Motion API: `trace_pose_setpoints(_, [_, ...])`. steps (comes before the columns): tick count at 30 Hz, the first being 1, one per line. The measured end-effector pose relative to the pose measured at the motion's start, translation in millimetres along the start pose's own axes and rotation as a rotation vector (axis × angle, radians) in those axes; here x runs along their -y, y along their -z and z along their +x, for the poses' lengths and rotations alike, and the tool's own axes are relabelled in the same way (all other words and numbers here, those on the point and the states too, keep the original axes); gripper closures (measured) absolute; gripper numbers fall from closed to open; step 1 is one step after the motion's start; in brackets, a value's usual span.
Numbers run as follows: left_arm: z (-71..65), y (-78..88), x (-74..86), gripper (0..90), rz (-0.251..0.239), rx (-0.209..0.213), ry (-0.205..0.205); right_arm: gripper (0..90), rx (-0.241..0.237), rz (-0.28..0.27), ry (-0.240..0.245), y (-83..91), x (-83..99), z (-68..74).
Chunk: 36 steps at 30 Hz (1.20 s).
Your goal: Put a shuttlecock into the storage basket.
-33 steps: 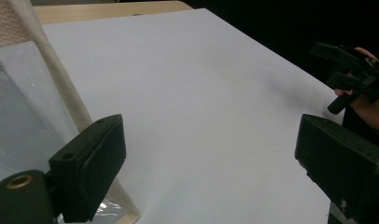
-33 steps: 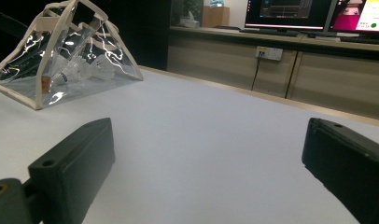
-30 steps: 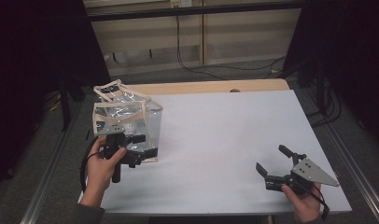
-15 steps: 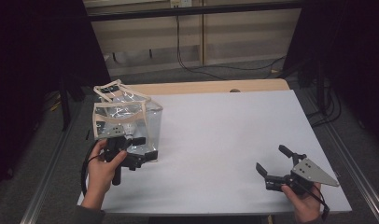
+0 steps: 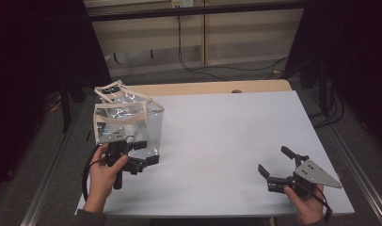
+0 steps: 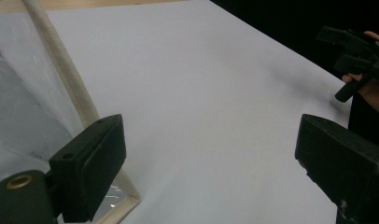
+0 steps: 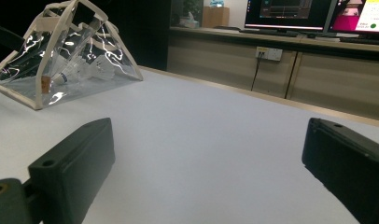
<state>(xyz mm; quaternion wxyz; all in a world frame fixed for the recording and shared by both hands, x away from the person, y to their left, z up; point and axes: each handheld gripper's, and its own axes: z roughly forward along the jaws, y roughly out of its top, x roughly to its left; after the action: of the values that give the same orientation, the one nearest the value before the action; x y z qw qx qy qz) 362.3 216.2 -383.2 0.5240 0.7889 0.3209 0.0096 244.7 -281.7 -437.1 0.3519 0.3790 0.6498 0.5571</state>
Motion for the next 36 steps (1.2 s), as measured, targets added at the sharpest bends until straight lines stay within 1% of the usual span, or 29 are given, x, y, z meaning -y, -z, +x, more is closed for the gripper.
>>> trace_pose_setpoints(19, [0.7, 0.8, 8.6, 8.8, 0.002, -0.004, 0.004, 2.4, 0.0, -0.001, 0.002, 0.2, -0.2, 0.1])
trace_pose_setpoints(23, [0.3, 0.6, 9.8, 8.8, -0.005, -0.001, 0.008, 2.4, 0.0, -0.001, 0.002, 0.2, -0.3, 0.2])
trace_pose_setpoints(25, [0.6, 0.9, 10.7, 8.8, 0.002, -0.004, 0.004, 2.4, 0.001, -0.002, 0.001, 0.2, -0.4, 0.2])
trace_pose_setpoints(36, [1.3, -0.5, 17.9, 8.8, 0.001, -0.007, 0.008, 2.4, 0.0, -0.002, 0.002, 0.2, -0.3, 0.2])
